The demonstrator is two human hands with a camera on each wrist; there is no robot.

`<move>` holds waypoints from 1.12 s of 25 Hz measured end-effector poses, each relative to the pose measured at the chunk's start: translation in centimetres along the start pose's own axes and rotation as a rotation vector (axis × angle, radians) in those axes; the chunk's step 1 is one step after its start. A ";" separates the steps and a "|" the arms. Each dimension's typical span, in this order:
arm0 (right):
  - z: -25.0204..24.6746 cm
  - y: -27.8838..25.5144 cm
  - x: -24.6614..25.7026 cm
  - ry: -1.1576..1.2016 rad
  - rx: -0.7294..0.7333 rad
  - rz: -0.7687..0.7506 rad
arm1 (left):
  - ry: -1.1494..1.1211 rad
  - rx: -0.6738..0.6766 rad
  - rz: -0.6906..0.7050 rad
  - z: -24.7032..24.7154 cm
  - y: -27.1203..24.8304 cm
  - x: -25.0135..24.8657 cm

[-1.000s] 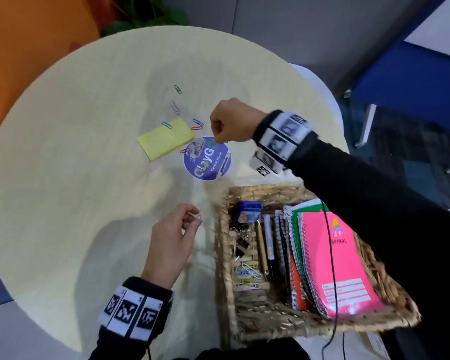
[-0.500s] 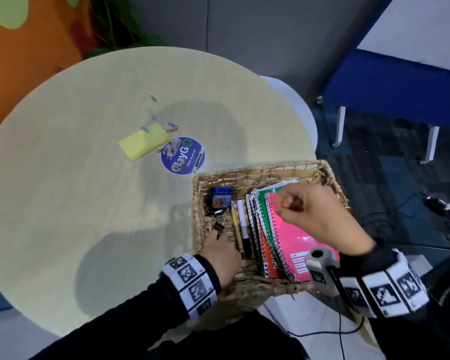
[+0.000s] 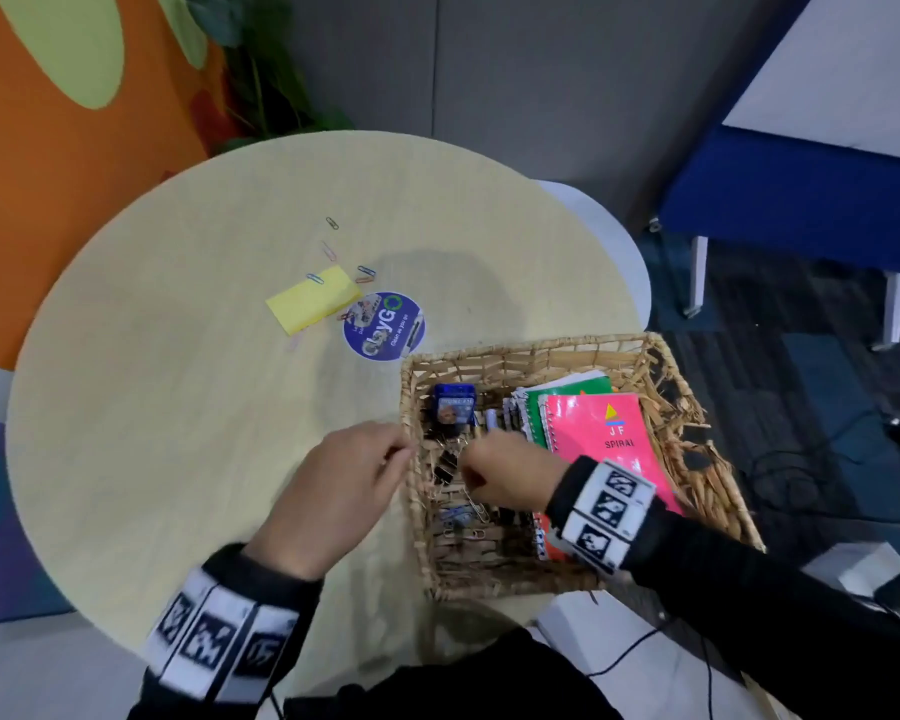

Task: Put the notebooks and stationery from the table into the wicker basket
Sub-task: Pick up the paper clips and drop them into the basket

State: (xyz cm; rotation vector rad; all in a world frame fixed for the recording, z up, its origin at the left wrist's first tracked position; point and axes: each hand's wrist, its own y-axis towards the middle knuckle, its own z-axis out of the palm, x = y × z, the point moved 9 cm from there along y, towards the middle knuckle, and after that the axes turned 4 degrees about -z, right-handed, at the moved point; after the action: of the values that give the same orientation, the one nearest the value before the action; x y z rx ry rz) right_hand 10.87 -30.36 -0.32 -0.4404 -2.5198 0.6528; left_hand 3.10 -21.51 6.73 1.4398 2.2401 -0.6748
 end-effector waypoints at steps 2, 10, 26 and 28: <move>2.3 2.4 0.9 -0.089 0.119 -0.037 | -0.068 -0.068 -0.118 -1.0 -1.9 3.6; 4.6 5.2 1.1 -0.184 0.220 -0.010 | -0.162 -0.265 -0.424 -2.4 -4.1 12.7; -18.2 9.0 -0.4 0.159 -0.264 0.017 | -0.207 -0.263 -0.755 -1.8 16.1 24.9; -19.7 12.4 0.4 0.112 -0.279 -0.026 | -0.165 -0.231 -0.773 -1.6 16.5 25.3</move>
State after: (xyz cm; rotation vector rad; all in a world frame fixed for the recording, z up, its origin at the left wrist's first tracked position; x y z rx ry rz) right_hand 23.40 -12.69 8.34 -0.5250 -2.5119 0.2586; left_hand 8.12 3.67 -9.20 0.3591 2.6049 -0.6832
